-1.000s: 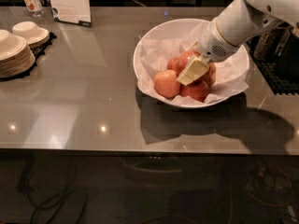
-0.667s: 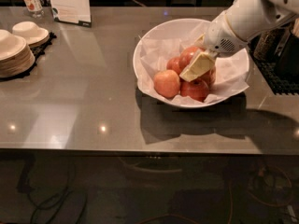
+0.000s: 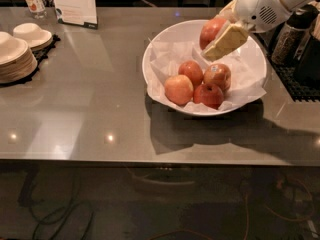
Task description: Pick apple from white bowl
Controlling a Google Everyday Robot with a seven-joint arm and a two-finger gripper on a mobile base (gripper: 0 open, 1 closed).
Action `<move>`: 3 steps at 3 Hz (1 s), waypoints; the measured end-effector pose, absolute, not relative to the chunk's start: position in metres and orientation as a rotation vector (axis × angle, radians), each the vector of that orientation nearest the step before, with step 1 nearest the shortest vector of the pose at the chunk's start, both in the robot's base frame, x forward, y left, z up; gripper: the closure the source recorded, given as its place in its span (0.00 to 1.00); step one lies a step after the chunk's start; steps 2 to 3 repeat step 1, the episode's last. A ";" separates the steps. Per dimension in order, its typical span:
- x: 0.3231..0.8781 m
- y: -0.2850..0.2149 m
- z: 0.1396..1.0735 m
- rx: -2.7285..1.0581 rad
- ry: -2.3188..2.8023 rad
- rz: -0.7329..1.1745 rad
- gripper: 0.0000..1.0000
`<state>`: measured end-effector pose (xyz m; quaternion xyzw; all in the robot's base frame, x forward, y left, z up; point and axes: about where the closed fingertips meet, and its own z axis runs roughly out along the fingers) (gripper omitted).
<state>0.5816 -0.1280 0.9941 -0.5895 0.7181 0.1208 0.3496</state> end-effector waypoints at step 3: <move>0.582 -0.123 1.007 -1.556 1.826 0.330 1.00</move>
Offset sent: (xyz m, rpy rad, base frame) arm 0.0000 0.0000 0.0000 0.0000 0.0000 0.0000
